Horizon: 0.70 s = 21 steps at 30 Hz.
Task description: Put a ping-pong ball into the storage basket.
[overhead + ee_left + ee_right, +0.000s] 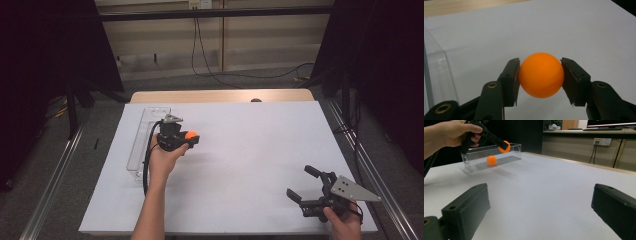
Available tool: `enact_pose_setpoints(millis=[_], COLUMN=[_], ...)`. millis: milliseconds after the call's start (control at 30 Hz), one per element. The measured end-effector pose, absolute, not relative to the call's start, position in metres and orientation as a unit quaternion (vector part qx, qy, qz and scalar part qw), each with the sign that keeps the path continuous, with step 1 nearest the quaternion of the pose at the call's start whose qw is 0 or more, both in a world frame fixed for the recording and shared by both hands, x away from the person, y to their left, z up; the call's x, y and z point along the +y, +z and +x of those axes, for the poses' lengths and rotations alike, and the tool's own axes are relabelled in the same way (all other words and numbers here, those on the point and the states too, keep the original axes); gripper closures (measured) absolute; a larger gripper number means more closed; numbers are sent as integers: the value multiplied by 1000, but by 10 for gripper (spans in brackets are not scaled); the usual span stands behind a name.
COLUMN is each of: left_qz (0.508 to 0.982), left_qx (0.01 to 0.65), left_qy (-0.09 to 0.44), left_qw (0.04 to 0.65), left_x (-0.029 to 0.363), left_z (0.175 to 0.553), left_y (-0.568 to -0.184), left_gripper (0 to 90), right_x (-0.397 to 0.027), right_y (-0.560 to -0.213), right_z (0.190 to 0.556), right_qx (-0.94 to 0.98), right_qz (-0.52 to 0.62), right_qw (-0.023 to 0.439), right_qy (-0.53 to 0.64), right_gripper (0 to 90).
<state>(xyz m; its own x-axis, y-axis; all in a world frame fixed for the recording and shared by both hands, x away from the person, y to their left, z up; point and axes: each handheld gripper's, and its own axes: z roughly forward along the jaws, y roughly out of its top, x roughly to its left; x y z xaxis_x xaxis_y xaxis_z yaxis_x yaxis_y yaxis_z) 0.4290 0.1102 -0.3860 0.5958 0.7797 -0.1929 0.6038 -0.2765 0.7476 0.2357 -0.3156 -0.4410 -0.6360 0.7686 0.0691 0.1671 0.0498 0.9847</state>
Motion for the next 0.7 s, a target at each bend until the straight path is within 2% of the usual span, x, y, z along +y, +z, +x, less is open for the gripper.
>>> enact_pose_setpoints(millis=[700], left_qz=[789], left_qx=[440], left_qy=[109], left_qw=[414], left_x=[119], left_z=[429], left_y=[-381], left_gripper=[510], right_x=[-315], right_y=[-441], right_z=[236], right_qx=[680], right_qz=[345], right_qw=[251], right_qy=[597], right_gripper=[12])
